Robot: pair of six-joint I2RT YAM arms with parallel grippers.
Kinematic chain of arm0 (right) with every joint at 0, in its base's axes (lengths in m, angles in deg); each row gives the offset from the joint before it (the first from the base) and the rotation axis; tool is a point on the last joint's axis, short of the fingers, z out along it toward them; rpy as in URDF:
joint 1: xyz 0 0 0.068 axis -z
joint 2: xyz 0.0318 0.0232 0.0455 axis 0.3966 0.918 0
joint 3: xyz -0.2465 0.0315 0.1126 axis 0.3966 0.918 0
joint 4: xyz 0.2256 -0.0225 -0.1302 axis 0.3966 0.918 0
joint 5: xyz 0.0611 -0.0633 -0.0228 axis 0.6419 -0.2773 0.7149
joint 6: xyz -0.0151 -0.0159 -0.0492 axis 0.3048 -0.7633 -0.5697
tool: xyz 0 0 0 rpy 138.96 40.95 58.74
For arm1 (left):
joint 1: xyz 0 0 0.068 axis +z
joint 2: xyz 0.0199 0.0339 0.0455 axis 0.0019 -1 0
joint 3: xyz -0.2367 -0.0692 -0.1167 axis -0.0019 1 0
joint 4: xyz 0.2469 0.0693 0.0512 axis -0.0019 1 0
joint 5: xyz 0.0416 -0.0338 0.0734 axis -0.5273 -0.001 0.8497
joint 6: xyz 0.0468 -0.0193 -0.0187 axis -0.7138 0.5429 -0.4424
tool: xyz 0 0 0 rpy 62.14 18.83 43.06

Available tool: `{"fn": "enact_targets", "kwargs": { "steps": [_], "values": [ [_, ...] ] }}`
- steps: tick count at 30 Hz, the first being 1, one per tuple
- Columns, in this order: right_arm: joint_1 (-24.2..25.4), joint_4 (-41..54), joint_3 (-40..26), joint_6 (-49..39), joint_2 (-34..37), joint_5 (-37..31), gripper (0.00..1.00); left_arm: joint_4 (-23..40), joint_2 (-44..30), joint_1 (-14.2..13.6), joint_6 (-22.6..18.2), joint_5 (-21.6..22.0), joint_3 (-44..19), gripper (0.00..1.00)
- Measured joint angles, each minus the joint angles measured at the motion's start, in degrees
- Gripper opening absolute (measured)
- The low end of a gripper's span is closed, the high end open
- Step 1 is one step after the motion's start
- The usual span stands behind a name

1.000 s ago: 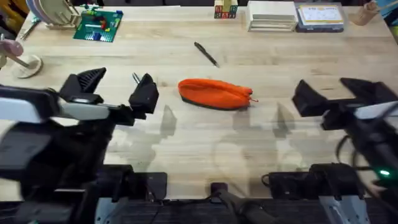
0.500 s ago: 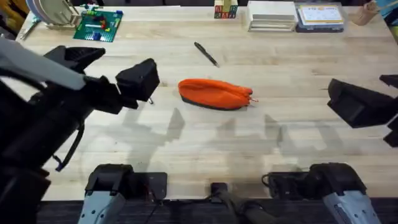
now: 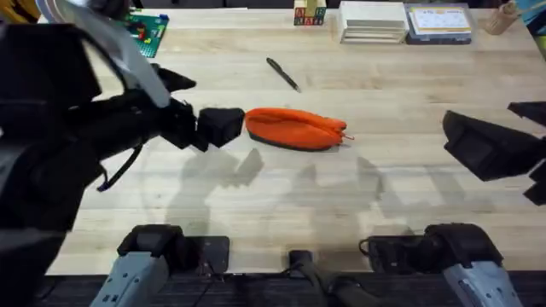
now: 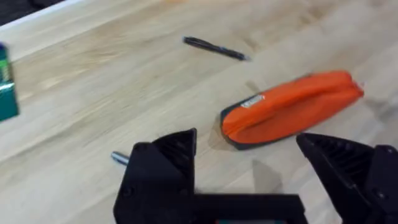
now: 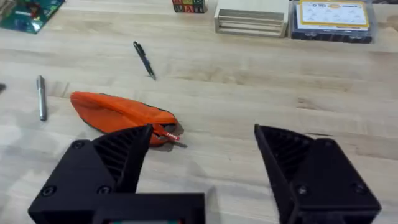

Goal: Unzip the bag, pick up the pens from the table one at a time and place them inside, then zip the bag closed.

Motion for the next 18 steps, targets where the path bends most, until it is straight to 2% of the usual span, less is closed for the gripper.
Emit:
{"fn": "enact_targets", "kwargs": {
  "steps": [2, 3, 7, 13, 18],
  "values": [
    [-0.01, -0.66, 0.00, -0.01, 0.01, 0.12, 0.997, -0.04, -2.09, 0.00, -5.33, -1.68, 0.00, 0.994],
    [0.01, -1.90, 0.00, -0.01, 0.01, 0.14, 0.997, -0.10, -4.58, 0.00, -13.92, -3.27, 0.00, 0.994],
    [-0.01, -2.56, -0.02, -0.01, 0.01, 0.16, 0.997, -0.96, -7.73, 0.00, -25.15, -4.25, 0.00, 0.993],
    [0.00, -2.56, -0.02, -0.01, 0.01, 0.16, 0.998, -5.42, -13.23, 0.00, -38.67, -4.44, 0.00, 0.993],
    [0.01, -2.56, -0.02, -0.01, 0.01, 0.16, 0.998, -6.65, -17.07, 0.00, -46.10, -4.44, 0.00, 0.993]
  ]
}}
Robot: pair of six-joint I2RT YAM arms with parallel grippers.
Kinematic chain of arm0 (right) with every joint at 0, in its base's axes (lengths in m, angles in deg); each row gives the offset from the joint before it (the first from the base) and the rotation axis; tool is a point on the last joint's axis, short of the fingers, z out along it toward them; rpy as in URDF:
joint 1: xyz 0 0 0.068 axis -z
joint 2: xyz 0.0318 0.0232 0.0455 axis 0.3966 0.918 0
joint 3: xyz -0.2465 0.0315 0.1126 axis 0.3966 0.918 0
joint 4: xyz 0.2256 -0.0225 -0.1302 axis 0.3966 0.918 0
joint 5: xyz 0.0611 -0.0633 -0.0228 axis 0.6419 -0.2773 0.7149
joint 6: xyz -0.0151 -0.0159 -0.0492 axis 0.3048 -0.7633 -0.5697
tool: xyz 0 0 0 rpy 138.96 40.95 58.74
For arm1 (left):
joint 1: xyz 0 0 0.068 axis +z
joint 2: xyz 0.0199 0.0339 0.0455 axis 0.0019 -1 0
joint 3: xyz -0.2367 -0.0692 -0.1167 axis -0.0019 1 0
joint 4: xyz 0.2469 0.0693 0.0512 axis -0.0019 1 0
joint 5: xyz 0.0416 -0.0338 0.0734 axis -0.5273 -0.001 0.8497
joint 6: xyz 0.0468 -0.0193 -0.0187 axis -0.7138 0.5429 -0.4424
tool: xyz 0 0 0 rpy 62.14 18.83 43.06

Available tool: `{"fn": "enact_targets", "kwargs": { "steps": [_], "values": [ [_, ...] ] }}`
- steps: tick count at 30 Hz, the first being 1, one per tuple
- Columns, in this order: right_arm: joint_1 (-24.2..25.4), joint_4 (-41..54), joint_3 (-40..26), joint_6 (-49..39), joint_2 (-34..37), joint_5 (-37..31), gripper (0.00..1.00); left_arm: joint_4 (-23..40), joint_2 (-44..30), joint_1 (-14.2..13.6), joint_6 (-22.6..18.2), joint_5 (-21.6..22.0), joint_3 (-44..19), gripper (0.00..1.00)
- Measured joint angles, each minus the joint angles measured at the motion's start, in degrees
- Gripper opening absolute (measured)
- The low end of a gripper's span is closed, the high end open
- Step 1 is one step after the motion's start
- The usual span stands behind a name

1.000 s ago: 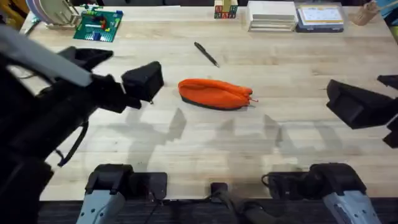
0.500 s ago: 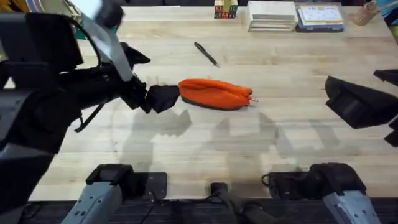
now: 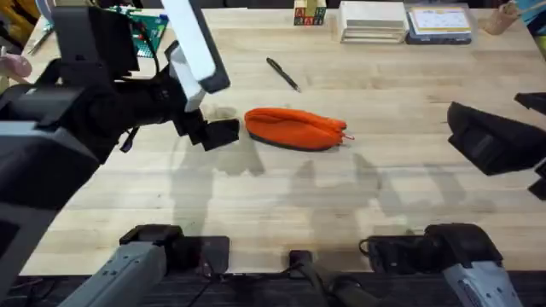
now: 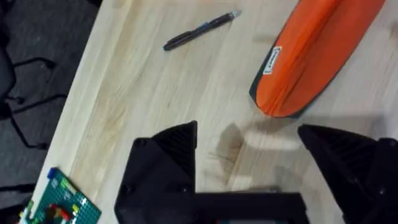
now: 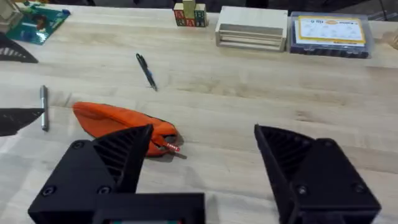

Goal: Unzip the bag, pick up the pens from the table one at a time and place them inside, then zip the bag closed.

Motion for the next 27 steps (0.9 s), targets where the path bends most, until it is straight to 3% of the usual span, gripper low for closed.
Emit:
{"fn": "enact_targets", "kwargs": {
  "steps": [1, 7, 17, 23, 27],
  "values": [
    [0.00, 0.00, 0.00, 0.00, 0.00, 0.00, 0.998, 0.00, -1.36, 0.00, -2.34, -0.02, 0.00, 0.992],
    [0.00, 0.00, 0.00, 0.00, 0.00, 0.00, 0.998, -0.14, -2.00, 0.00, -4.30, -0.06, 0.00, 0.993],
    [-0.01, 0.19, 0.00, 0.00, 0.00, 0.00, 0.998, -0.68, -2.00, 0.00, -4.73, -0.30, 0.00, 0.993],
    [-0.02, 0.20, 0.00, 0.00, 0.00, -0.20, 0.998, -1.72, -3.15, 0.00, -4.91, -3.30, 0.00, 0.993],
    [0.00, 0.22, 0.00, 0.00, 0.00, -1.69, 0.998, 1.70, -4.99, 0.00, -4.88, -5.56, 0.00, 0.979]
  ]
}}
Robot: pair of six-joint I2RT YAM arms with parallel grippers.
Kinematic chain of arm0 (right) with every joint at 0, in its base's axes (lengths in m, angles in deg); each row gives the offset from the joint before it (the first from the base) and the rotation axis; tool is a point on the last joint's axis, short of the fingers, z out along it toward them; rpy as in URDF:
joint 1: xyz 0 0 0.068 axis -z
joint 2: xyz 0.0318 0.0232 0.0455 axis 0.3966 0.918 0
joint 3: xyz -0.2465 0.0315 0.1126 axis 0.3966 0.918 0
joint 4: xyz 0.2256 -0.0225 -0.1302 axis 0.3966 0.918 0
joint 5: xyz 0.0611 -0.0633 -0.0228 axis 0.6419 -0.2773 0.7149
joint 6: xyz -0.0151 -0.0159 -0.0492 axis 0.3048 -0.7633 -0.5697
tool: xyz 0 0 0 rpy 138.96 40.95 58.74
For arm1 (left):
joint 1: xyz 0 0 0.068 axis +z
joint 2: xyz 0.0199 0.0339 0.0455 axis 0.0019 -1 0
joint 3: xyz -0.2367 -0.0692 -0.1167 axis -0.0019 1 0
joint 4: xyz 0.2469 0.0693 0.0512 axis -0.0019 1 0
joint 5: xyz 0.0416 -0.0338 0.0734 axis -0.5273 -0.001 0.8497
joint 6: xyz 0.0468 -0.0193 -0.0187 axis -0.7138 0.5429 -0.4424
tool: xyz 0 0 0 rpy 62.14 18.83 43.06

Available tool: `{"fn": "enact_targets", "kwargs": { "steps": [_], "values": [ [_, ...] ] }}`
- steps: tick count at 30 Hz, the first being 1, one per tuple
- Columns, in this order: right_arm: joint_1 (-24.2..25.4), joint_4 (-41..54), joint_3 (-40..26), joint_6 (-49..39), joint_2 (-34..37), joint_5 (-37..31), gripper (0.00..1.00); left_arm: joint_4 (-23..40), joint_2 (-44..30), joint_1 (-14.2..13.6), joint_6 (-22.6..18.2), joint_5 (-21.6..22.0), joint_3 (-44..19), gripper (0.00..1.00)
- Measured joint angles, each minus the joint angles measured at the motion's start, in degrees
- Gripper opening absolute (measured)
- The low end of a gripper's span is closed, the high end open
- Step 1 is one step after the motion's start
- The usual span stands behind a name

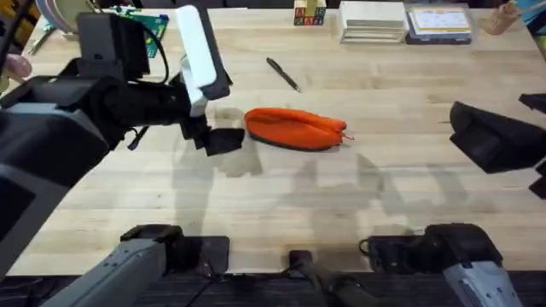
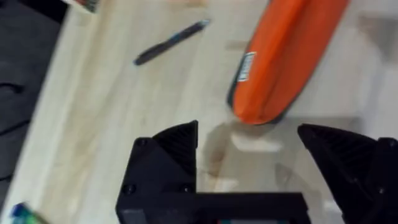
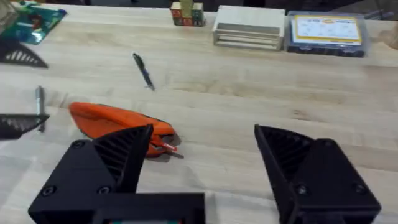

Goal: Unzip the bag, pick up the pens from the table one at a time and place them inside, then zip the bag closed.

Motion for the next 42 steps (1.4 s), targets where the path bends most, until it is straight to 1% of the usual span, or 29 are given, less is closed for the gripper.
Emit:
{"fn": "enact_targets", "kwargs": {
  "steps": [4, 8, 13, 17, 23, 29, 33, 34, 35, 36, 37, 39, 41, 42],
  "values": [
    [0.00, -0.02, 0.00, 0.00, 0.00, -0.10, 0.998, -0.12, -2.16, 0.00, 0.00, -2.21, 0.00, 0.977],
    [0.00, -0.02, 0.00, 0.00, 0.00, -0.08, 0.997, -2.82, -5.22, 0.00, 0.00, -4.81, 0.00, 0.977],
    [0.00, -0.29, 0.00, 0.00, 0.00, -0.10, 0.997, -6.21, -9.99, 0.00, 0.01, -9.61, 0.00, 0.977],
    [0.00, -0.26, 0.00, 0.00, 0.00, -0.08, 0.997, -6.48, -12.49, 0.00, 0.02, -12.61, 0.00, 0.977],
    [0.00, -0.26, 0.00, 0.00, 0.00, -0.10, 0.998, -6.55, -14.86, 0.00, 0.44, -14.35, 0.00, 0.977],
    [0.00, -0.28, 0.00, 0.00, 0.00, -0.08, 0.998, -7.32, -19.69, 0.00, 0.63, -15.86, 0.00, 0.980],
    [0.00, -0.27, 0.00, 0.00, 0.00, -0.09, 0.998, -9.81, -21.63, 0.00, 0.79, -17.00, 0.00, 0.977],
    [0.00, -0.28, 0.00, 0.00, 0.00, -0.08, 0.998, -10.83, -21.65, 0.00, 0.84, -17.26, 0.00, 0.956],
    [0.00, -0.26, 0.00, 0.00, 0.00, -0.10, 0.998, -11.67, -21.63, 0.00, 0.88, -17.70, 0.00, 0.933],
    [0.00, -0.26, 0.00, 0.00, 0.00, -0.10, 0.998, -12.32, -21.63, 0.00, 0.87, -18.15, -0.02, 0.887],
    [0.00, -0.28, 0.00, -0.01, 0.00, -0.08, 0.998, -12.52, -21.63, 0.00, 0.97, -18.33, -0.02, 0.818],
    [0.00, -0.26, 0.00, 0.00, 0.00, -0.10, 0.998, -12.48, -21.63, 0.00, 1.06, -18.78, -0.02, 0.559],
    [0.00, -0.28, 0.00, 0.00, 0.00, -0.09, 0.998, -12.41, -21.64, 0.00, 1.09, -19.48, -0.02, 0.233],
    [0.00, -0.26, 0.00, 0.00, 0.00, -0.09, 0.998, -12.25, -21.63, -0.04, 1.02, -19.65, -0.02, 0.102]
  ]
}}
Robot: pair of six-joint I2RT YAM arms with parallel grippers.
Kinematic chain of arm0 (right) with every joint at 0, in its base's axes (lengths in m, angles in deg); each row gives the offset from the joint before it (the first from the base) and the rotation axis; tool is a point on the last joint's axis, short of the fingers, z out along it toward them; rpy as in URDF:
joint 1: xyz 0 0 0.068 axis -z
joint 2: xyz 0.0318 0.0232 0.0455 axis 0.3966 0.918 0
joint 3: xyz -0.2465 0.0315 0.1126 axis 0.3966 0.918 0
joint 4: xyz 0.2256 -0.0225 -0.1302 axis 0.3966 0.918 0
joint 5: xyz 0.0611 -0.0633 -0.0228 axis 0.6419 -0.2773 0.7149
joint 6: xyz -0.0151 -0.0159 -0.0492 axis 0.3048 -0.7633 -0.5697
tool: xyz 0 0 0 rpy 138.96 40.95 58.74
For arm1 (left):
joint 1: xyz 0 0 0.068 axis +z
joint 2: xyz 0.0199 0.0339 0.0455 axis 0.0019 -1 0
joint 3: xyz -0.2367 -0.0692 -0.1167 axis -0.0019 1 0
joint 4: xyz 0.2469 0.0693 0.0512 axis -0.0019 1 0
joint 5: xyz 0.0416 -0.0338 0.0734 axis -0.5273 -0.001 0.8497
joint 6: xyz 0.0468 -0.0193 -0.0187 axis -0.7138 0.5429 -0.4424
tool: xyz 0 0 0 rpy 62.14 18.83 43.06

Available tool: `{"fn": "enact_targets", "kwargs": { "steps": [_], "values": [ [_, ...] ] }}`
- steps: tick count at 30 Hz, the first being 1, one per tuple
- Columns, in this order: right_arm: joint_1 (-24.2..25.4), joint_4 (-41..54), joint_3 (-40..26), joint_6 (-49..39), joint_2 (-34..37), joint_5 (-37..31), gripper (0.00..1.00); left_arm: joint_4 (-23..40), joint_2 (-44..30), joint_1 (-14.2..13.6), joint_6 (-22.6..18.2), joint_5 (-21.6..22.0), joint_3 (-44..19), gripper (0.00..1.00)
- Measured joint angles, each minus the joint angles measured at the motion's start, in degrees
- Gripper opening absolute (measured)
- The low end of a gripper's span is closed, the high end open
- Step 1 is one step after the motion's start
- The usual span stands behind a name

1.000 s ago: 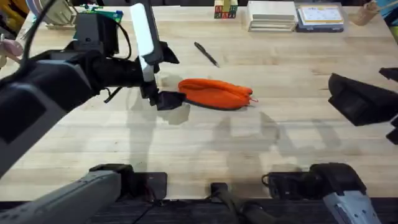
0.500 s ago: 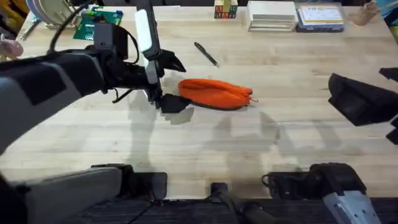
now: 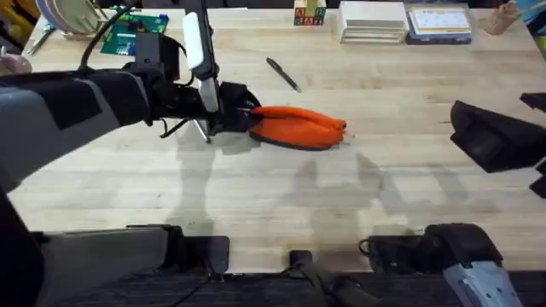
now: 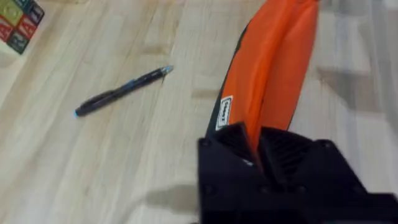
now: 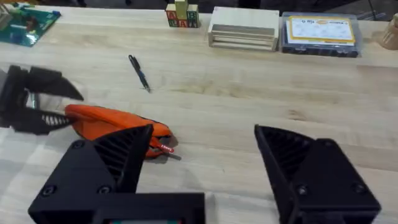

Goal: Unzip the bag, pick up the pens from the table one at a time and place them inside, then zip the bag closed.

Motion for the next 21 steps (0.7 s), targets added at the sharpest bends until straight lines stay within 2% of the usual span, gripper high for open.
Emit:
{"fn": "enact_targets", "kwargs": {
  "steps": [1, 3, 21],
  "values": [
    [0.00, -0.02, 0.00, -0.02, 0.00, -0.01, 0.998, 0.04, -0.02, -0.05, 0.01, -0.01, 0.00, 0.062],
    [0.00, 0.00, 0.00, 0.00, 0.00, -0.01, 0.998, 0.14, -0.01, -0.03, 0.07, -0.05, 0.00, 0.048],
    [0.00, 4.03, 0.43, 3.40, 0.00, 1.73, 0.997, 0.24, 0.00, -0.03, 0.07, -0.12, 0.00, 0.044]
  ]
}}
